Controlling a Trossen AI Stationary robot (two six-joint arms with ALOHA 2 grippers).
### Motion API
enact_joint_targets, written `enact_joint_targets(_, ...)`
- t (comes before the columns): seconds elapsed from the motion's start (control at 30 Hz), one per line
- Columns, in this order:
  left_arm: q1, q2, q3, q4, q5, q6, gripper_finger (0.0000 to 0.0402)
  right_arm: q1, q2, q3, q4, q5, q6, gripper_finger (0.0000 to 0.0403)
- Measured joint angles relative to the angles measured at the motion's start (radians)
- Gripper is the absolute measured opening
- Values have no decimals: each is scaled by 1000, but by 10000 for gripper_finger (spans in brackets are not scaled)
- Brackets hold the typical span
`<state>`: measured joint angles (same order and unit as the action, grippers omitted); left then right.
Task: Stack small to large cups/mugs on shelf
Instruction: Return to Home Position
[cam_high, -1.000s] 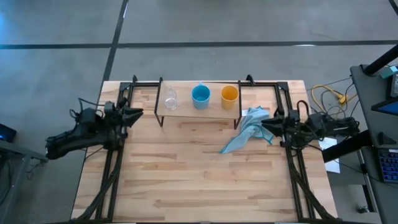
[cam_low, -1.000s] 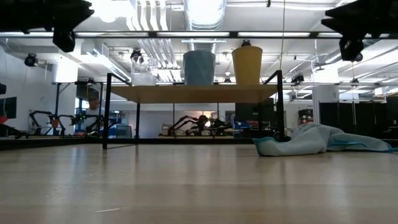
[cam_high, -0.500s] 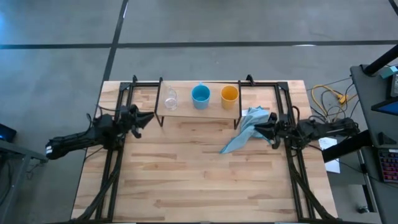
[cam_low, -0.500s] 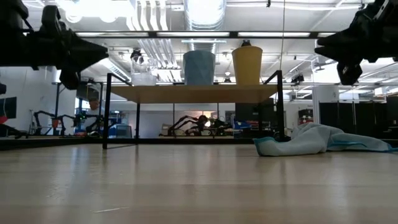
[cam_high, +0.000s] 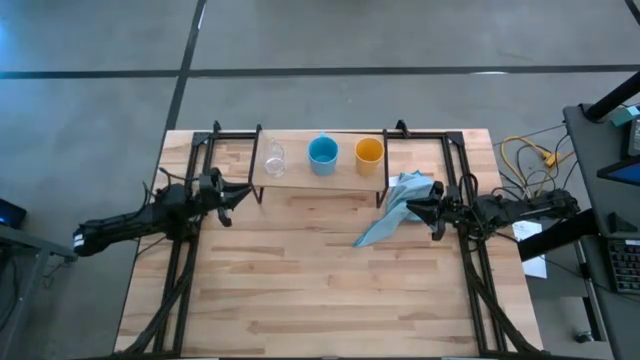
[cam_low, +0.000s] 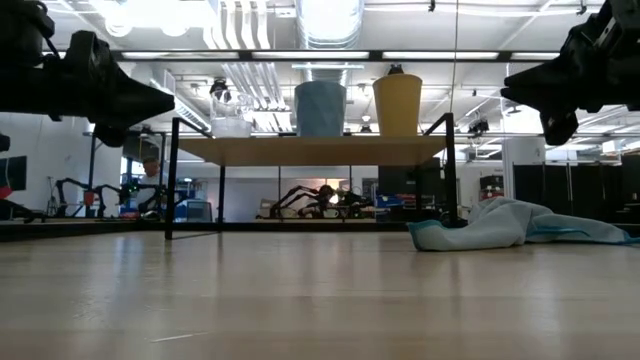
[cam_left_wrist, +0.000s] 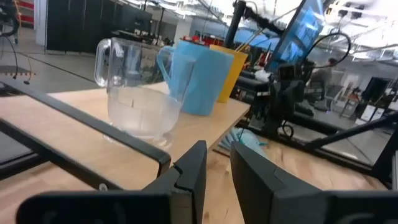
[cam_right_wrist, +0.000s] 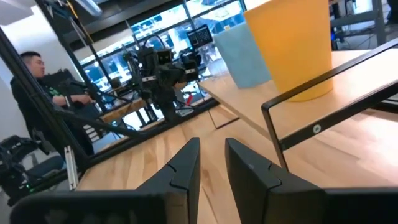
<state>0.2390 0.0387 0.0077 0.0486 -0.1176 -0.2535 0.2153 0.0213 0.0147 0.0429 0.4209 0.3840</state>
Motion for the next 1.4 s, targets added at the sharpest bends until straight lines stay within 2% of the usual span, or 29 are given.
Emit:
enact_joint_targets(1.07,0,11,-3,-5,1,3,59,0,23,0,-1,-1,8,79)
enact_joint_targets(1.4,0,12,-3,-5,1,3,59,0,23,0,-1,-1,9,69)
